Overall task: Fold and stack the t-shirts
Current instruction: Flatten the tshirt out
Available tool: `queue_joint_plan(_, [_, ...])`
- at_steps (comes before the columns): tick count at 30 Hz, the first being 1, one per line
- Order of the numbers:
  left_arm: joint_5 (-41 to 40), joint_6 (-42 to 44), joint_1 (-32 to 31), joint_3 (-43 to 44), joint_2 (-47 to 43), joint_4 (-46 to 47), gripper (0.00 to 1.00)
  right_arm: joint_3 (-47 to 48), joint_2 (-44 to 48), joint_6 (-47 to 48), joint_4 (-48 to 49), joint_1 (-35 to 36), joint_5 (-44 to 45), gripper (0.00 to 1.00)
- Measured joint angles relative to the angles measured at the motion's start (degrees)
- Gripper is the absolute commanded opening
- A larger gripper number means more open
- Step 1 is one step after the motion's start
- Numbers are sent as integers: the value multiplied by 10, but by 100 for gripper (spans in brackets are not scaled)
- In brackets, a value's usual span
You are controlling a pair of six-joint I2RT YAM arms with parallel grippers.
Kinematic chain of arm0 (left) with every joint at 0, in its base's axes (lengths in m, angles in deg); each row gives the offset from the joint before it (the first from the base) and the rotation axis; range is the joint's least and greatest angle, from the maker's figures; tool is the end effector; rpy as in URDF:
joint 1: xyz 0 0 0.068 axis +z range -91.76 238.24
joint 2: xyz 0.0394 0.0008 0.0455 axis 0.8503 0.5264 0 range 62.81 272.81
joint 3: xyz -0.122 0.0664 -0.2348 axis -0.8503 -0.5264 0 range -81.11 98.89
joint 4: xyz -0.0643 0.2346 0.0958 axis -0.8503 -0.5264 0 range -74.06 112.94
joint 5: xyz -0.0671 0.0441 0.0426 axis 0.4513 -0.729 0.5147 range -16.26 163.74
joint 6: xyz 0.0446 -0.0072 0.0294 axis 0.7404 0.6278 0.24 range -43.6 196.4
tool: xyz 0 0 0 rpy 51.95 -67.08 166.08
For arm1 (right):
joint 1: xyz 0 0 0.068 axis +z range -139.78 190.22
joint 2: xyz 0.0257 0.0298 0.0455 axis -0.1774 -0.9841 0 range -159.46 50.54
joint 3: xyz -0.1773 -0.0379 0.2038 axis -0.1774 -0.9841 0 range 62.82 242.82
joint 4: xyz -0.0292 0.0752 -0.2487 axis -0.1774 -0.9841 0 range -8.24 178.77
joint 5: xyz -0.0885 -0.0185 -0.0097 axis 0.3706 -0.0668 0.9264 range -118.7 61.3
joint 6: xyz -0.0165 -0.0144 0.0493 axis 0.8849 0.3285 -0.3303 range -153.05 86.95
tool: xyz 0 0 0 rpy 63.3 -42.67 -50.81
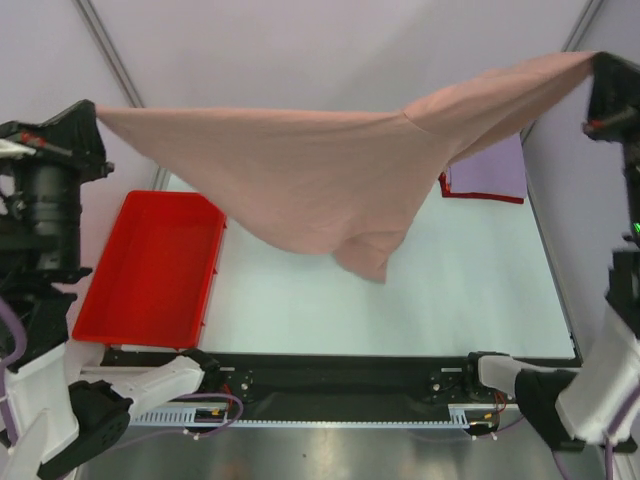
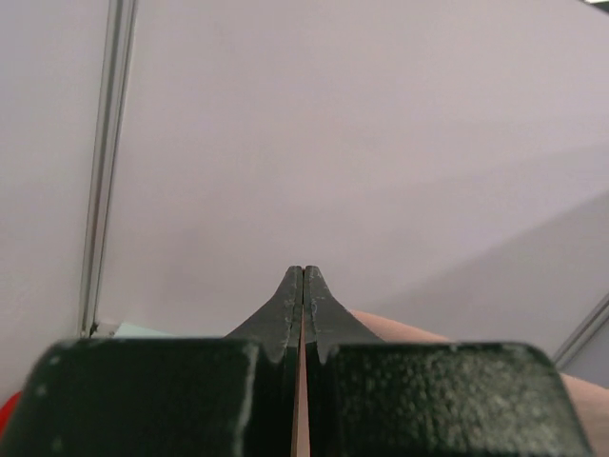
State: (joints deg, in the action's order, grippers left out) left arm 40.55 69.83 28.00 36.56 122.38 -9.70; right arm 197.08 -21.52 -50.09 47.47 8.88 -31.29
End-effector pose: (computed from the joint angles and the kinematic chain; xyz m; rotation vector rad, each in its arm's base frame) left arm 0.0605 -0.0126 0.6254 -0.2802 1.1732 -0.2368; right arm 0.1023 -0.0007 0.6485 0.1539 1.2007 0.2670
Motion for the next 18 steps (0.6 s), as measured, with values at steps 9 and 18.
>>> queue_joint_plan(9, [61, 23, 0, -12, -108, 38, 0, 12, 208, 40, 171, 0, -30, 0])
queue_joint_plan(18, [140, 21, 0, -10, -179, 64, 0, 24, 274, 45, 207, -5, -66, 0])
